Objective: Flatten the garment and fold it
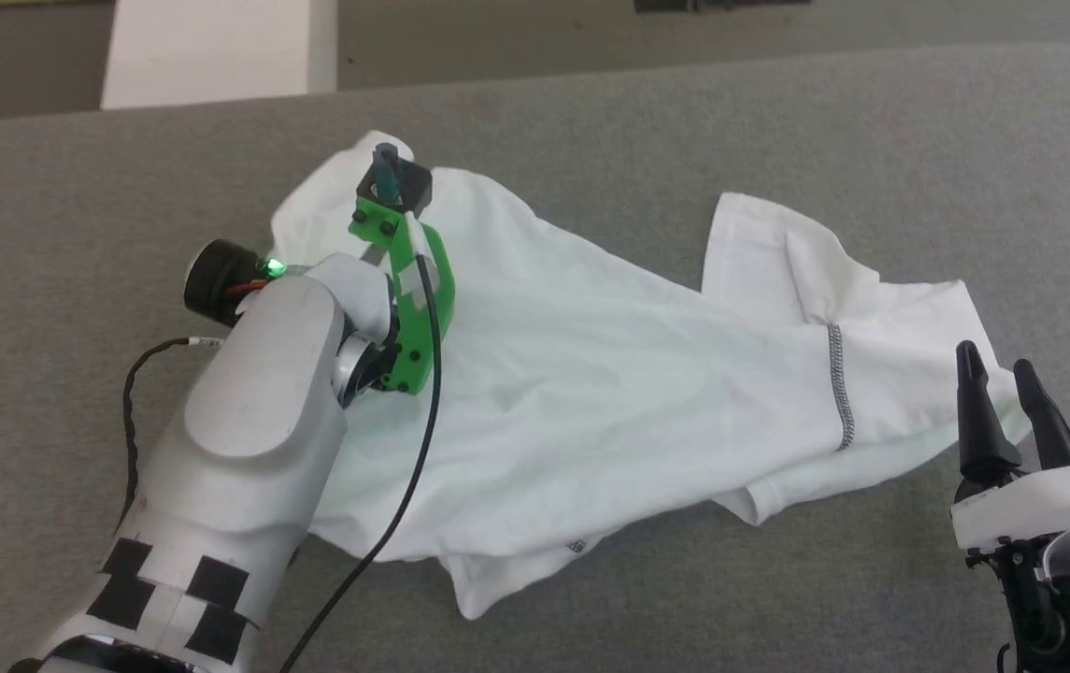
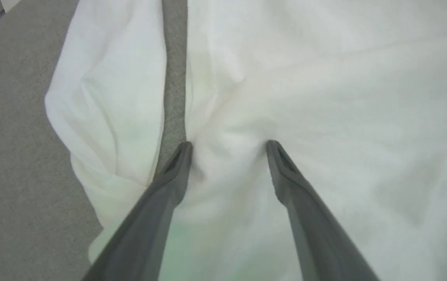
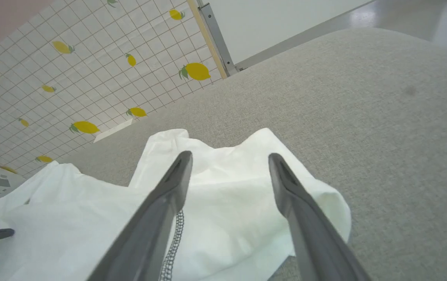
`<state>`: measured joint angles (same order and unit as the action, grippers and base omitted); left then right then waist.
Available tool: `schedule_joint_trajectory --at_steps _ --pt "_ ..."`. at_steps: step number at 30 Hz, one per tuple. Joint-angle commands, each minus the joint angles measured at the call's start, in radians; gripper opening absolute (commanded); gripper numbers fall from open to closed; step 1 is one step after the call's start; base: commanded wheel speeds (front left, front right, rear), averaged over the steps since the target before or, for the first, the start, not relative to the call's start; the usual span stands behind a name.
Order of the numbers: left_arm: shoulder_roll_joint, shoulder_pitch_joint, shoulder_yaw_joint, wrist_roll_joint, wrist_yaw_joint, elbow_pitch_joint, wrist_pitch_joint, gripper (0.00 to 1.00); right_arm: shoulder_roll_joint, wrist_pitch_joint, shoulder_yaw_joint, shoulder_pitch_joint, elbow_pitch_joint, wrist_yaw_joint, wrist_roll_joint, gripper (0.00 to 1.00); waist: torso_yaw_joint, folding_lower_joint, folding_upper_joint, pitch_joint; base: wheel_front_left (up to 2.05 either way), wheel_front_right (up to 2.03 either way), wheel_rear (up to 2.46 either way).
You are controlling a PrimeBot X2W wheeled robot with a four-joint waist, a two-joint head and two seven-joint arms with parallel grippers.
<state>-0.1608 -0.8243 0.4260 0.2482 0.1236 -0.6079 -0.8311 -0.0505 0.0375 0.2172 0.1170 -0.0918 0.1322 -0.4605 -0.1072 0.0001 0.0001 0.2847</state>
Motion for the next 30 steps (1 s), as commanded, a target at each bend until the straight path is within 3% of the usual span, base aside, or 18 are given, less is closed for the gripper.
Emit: schedule_joint_trajectory --at_steps 1,2,3,4,9,18,22,23,24,30 --pt "-0.009 -0.002 0.014 0.01 0.006 -0.007 -0.015 1.0 0.0 -0.012 0.0 0.011 -0.004 -0.002 -0.004 1.0 -0.063 -0.0001 -0.0001 0.073 0.0 0.0 0.0" --pt "-0.012 0.005 0.028 0.027 0.006 -0.008 -0.022 0.65 0.0 -0.018 -0.001 0.012 -0.007 -0.002 -0.004 1.0 -0.065 -0.0001 -0.0001 0.078 0.0 0.0 0.0" --pt "-0.013 0.01 0.033 0.044 0.006 -0.002 -0.011 0.03 0.0 -0.022 -0.001 0.012 -0.01 -0.002 -0.003 1.0 -0.065 -0.0001 -0.0001 0.081 0.0 0.0 0.0" --pt "-0.018 0.014 0.044 0.059 0.007 0.004 -0.001 0.0 0.0 -0.025 -0.003 0.012 -0.013 -0.002 -0.003 1.0 -0.066 -0.0001 -0.0001 0.085 0.0 0.0 0.0" --pt "-0.052 -0.023 0.056 0.086 0.007 0.043 0.114 0.0 0.0 -0.044 -0.012 0.023 -0.025 -0.002 -0.011 1.0 -0.068 -0.0001 -0.0001 0.094 0.0 0.0 0.0" --pt "-0.071 -0.265 0.013 -0.015 -0.048 0.061 0.504 0.0 0.0 -0.083 -0.06 0.048 -0.068 -0.002 -0.05 1.0 -0.15 -0.0001 -0.0001 0.117 0.0 0.0 0.0" --pt "-0.057 -0.316 0.028 -0.035 -0.052 -0.012 0.567 0.0 0.0 -0.092 -0.069 0.05 -0.083 -0.002 -0.057 1.0 -0.176 -0.0001 -0.0001 0.121 0.0 0.0 0.0" --pt "-0.052 -0.316 0.03 -0.032 -0.05 -0.037 0.563 0.05 0.0 -0.093 -0.071 0.051 -0.086 -0.002 -0.059 1.0 -0.178 -0.0001 -0.0001 0.121 0.0 0.0 0.0" --pt "-0.048 -0.317 0.034 -0.031 -0.049 -0.062 0.566 1.0 0.0 -0.096 -0.073 0.051 -0.089 -0.002 -0.06 1.0 -0.18 -0.0001 -0.0001 0.12 0.0 0.0 0.0" --pt "-0.025 -0.295 0.004 0.02 -0.044 -0.118 0.674 1.0 0.0 -0.096 -0.069 0.044 -0.098 -0.002 -0.056 1.0 -0.144 -0.0001 -0.0001 0.088 0.0 0.0 0.0"
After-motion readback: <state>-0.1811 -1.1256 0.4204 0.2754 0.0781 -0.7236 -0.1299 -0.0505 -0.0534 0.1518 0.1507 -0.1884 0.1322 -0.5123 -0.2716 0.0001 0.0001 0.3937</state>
